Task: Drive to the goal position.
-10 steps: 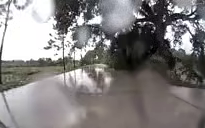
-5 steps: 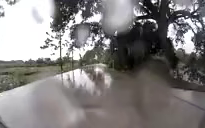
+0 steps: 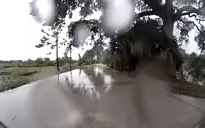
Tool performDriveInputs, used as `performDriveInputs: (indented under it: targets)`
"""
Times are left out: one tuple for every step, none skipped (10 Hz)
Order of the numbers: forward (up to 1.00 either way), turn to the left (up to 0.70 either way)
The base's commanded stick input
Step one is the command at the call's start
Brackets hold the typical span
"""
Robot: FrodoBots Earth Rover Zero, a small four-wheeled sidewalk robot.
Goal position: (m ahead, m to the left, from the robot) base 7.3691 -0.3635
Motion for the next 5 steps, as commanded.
performDriveInputs:
  targets:
    - [0.00, 0.00]
    - [0.00, 0.00]
    - [0.00, 0.00]
    - [0.24, 0.00]
    - [0.85, 0.00]
